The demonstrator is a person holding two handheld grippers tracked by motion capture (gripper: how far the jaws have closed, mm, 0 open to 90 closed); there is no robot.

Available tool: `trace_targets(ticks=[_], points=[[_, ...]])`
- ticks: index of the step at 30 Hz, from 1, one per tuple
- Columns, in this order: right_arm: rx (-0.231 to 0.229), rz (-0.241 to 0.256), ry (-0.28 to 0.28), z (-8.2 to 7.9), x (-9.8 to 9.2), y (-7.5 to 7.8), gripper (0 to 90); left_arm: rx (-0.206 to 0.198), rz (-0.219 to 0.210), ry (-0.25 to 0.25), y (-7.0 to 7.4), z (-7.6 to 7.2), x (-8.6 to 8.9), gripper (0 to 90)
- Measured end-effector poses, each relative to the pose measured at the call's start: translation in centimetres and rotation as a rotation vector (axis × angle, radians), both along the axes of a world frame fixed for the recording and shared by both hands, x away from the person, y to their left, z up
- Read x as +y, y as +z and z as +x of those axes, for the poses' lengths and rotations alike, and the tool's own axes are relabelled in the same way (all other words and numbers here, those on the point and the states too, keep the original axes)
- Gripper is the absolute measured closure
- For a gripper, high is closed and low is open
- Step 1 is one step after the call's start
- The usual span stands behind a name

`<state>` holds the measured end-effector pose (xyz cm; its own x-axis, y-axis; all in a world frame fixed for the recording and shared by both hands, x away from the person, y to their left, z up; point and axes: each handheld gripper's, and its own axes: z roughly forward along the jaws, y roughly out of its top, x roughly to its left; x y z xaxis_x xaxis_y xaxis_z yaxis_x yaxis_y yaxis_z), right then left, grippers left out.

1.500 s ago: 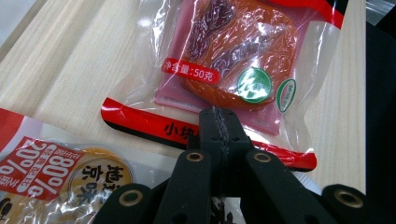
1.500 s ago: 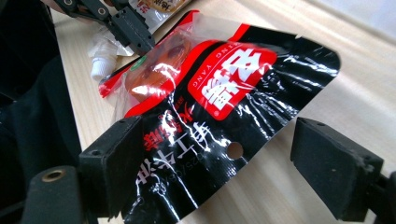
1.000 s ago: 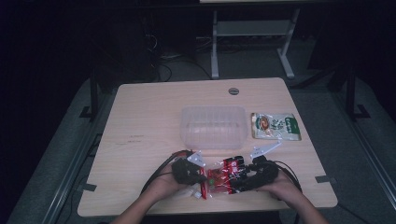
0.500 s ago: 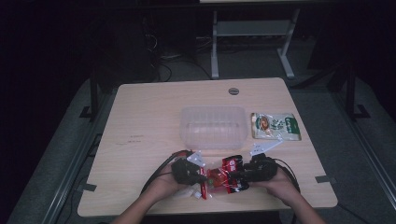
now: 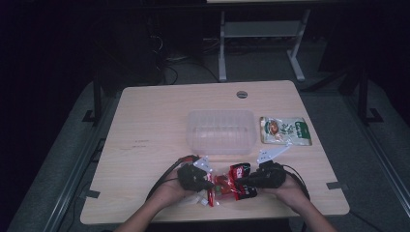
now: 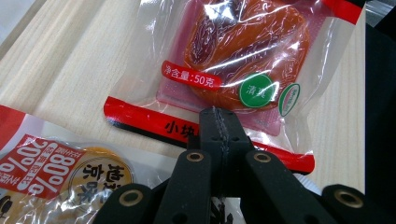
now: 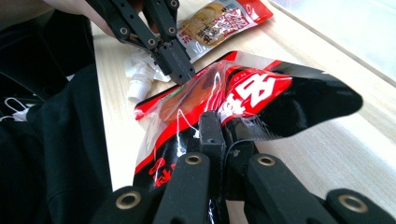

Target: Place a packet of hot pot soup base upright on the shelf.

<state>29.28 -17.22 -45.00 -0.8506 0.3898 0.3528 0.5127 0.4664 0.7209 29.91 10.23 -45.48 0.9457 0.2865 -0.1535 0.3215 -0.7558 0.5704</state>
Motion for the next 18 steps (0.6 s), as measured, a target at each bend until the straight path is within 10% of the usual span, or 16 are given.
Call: trace_targets(ticks=[18], points=[[-0.007, 0.141, 0.003, -0.3, -1.5, 1.4, 90.0, -0.001, -0.065, 0.008, 1.1, -0.2, 0.5, 89.9]])
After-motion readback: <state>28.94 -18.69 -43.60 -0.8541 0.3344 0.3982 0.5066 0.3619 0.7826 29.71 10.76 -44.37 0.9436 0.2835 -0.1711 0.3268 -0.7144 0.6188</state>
